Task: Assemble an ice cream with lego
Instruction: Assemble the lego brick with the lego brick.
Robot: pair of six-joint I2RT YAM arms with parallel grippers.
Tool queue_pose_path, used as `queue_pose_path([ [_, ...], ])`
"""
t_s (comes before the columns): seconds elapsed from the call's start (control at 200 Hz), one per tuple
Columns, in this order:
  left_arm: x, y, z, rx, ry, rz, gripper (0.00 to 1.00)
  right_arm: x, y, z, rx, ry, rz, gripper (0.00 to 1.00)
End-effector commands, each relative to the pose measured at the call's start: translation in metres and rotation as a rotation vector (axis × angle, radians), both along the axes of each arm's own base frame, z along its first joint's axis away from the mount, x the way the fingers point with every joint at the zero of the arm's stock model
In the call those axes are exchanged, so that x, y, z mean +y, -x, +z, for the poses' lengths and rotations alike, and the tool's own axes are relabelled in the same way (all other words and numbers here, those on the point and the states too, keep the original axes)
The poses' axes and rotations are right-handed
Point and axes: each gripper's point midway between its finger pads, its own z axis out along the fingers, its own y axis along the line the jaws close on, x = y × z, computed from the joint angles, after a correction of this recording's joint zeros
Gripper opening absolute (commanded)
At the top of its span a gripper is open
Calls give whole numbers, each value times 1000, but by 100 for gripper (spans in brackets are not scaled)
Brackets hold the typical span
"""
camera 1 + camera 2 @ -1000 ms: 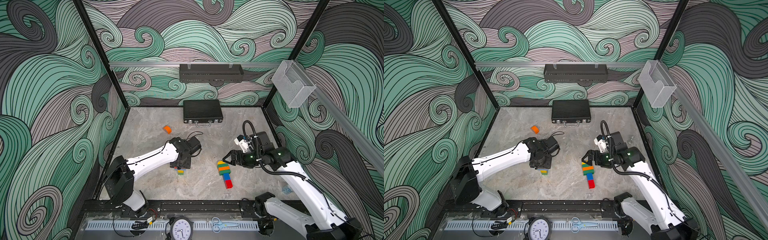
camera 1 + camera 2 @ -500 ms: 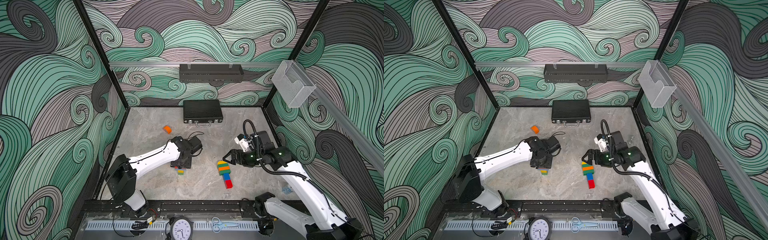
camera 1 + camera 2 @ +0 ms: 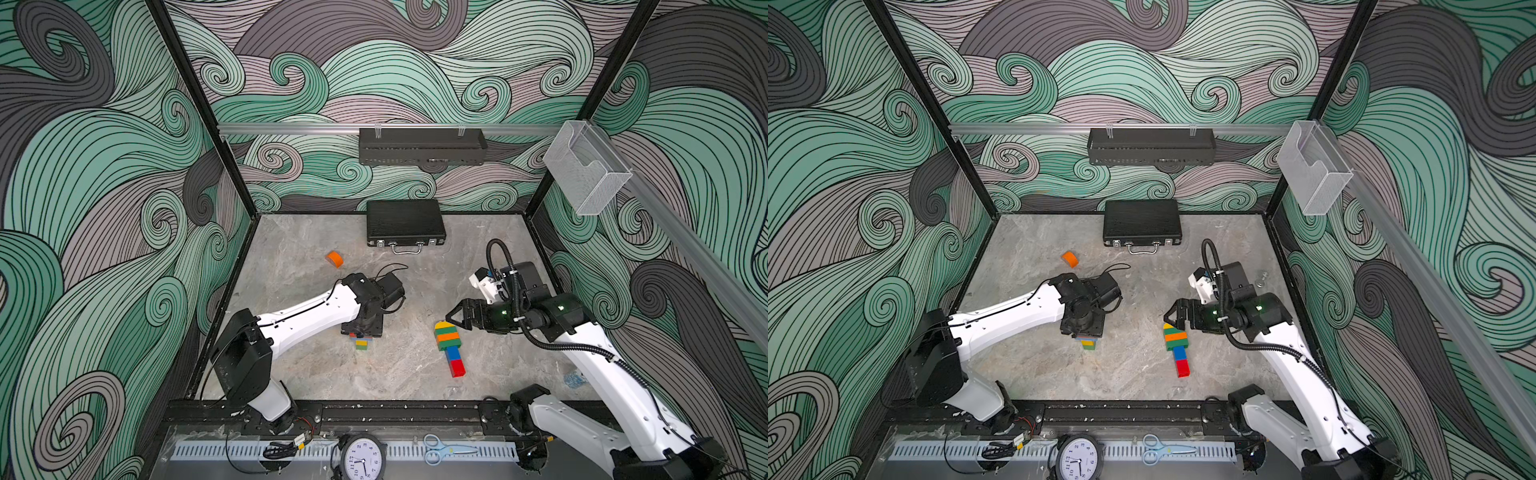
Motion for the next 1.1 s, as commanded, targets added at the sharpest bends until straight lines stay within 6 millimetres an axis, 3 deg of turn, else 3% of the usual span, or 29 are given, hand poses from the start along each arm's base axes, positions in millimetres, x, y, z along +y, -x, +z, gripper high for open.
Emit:
queue_pose_path([
  [0.0,10,9,-17,53,-66,7,62,-1,1,8,-21,5,7,99],
  [1.096,6,2,3,-2,-31,14,76,-2,2,10,-28,6,7,99],
])
